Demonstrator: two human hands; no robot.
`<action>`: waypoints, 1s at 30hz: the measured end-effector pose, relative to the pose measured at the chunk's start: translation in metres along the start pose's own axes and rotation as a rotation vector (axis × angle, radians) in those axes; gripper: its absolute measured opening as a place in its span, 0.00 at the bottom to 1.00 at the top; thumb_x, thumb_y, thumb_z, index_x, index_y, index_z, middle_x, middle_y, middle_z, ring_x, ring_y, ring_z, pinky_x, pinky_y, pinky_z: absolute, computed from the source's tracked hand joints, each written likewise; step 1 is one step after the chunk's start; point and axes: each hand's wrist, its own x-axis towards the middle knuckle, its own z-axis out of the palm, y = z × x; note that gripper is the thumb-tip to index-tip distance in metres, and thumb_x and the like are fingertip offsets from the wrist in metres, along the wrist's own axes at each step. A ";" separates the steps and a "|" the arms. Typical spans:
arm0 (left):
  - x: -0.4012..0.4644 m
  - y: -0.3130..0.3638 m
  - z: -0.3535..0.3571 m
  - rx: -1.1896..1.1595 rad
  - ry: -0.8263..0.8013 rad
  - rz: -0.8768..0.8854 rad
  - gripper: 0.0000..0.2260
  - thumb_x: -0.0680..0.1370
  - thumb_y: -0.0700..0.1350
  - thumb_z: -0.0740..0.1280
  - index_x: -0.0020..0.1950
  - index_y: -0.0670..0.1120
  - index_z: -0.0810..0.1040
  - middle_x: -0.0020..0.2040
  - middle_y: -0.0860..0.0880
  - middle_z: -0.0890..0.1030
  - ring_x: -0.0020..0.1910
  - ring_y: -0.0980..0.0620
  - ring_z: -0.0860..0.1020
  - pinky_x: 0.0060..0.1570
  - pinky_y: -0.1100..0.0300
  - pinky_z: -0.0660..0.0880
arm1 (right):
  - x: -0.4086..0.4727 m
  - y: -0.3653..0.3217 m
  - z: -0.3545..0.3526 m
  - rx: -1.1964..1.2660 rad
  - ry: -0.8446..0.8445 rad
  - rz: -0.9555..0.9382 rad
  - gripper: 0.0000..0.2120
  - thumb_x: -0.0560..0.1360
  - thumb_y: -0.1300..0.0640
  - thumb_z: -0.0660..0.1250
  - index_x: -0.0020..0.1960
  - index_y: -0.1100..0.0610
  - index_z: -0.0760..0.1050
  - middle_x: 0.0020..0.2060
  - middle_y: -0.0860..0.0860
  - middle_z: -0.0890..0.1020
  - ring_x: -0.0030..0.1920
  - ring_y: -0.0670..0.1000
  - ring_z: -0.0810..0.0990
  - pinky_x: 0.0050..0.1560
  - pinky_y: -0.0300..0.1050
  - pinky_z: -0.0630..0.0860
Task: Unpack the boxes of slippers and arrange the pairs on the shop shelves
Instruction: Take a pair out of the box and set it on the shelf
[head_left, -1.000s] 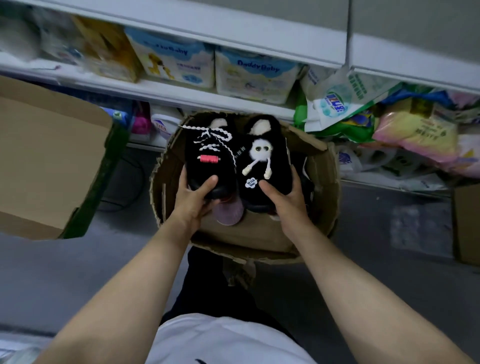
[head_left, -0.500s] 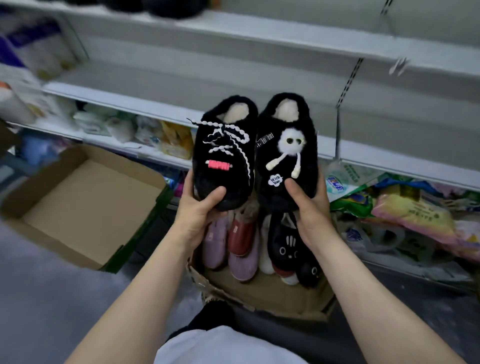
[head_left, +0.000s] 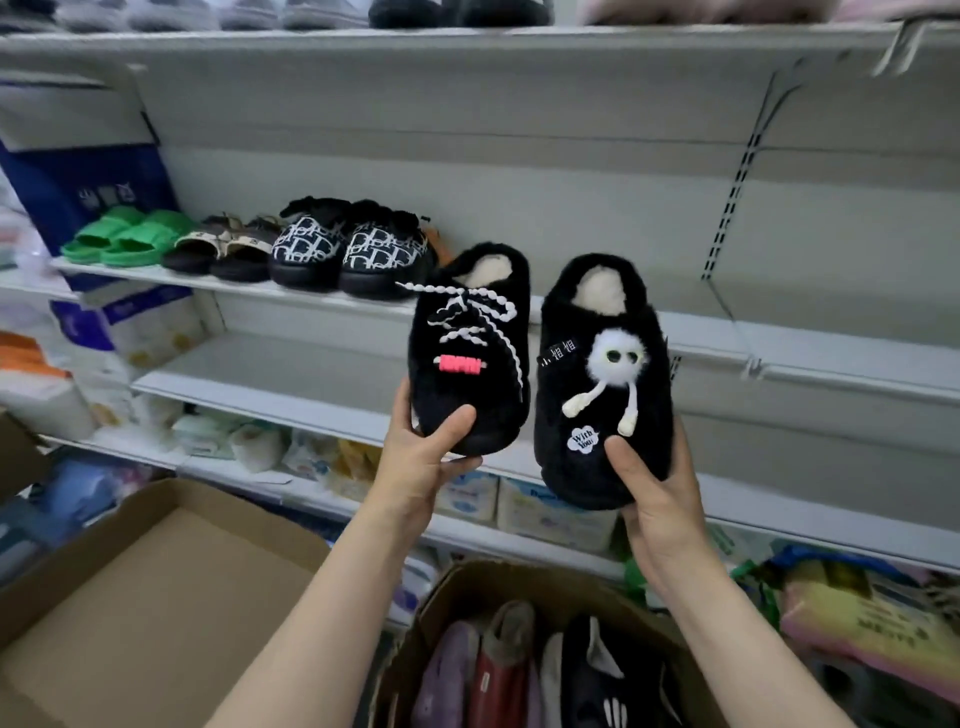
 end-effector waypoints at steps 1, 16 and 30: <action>0.015 0.006 0.004 0.001 -0.008 0.002 0.33 0.69 0.44 0.77 0.71 0.58 0.70 0.62 0.52 0.81 0.54 0.48 0.84 0.40 0.55 0.80 | 0.006 -0.004 0.004 -0.004 -0.002 -0.013 0.51 0.56 0.40 0.85 0.75 0.46 0.68 0.68 0.48 0.78 0.69 0.53 0.76 0.71 0.64 0.69; 0.154 0.049 0.017 0.037 0.012 -0.051 0.25 0.75 0.45 0.76 0.67 0.60 0.71 0.61 0.52 0.80 0.50 0.46 0.84 0.42 0.55 0.82 | 0.063 -0.017 0.052 -0.021 0.011 -0.087 0.48 0.55 0.40 0.85 0.72 0.45 0.72 0.66 0.48 0.80 0.66 0.52 0.79 0.65 0.53 0.77; 0.157 0.059 -0.001 0.691 0.213 0.233 0.43 0.70 0.62 0.75 0.80 0.56 0.58 0.73 0.44 0.66 0.73 0.46 0.64 0.69 0.54 0.63 | 0.145 -0.014 0.089 -0.074 0.212 0.084 0.32 0.69 0.51 0.80 0.69 0.50 0.71 0.59 0.48 0.83 0.57 0.48 0.84 0.58 0.49 0.81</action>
